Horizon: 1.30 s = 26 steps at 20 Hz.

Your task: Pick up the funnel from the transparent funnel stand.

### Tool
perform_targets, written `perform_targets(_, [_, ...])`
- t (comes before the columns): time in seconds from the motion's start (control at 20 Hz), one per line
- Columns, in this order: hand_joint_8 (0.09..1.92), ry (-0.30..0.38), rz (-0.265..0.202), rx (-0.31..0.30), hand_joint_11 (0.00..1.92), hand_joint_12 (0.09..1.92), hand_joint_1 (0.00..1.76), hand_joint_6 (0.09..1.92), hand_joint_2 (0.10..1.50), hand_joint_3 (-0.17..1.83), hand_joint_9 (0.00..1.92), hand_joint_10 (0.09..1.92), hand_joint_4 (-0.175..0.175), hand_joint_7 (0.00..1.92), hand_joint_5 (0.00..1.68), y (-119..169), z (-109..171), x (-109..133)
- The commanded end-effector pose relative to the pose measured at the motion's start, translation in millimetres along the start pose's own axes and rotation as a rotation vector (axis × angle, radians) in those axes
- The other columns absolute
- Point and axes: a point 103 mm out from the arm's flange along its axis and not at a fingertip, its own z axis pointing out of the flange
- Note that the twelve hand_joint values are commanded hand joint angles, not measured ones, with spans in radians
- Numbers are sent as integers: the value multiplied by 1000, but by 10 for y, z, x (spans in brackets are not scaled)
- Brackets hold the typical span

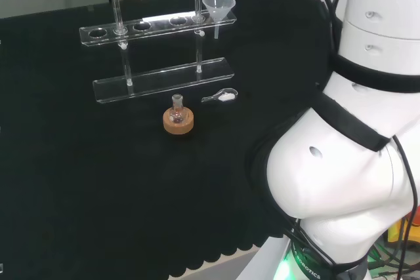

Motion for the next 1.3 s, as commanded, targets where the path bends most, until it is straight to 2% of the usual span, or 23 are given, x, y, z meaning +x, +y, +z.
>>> perform_targets(0.05, [662,10,-28,84,54,1448,578,87,756,461,201,756,-26,27,131,210,151,-49])
perform_targets(0.15, [641,22,-23,129,56,1449,586,87,742,460,196,757,-21,10,86,278,206,-58])
perform_targets(0.35, [607,-1,-30,127,87,1451,620,87,710,475,185,779,-15,0,45,349,261,-42])
perform_targets(0.6, [683,-30,-35,132,125,1442,690,87,658,525,189,803,-19,1,139,401,301,-18])
perform_targets(0.9, [701,-58,-45,143,132,1439,716,87,630,557,190,805,-20,2,228,424,290,-5])
perform_targets(1.05, [701,-72,-46,146,133,1436,724,87,608,581,185,803,-31,0,279,428,290,13])
perform_targets(1.3, [701,-78,-54,175,134,1437,731,87,597,589,188,804,-42,3,243,450,307,20])
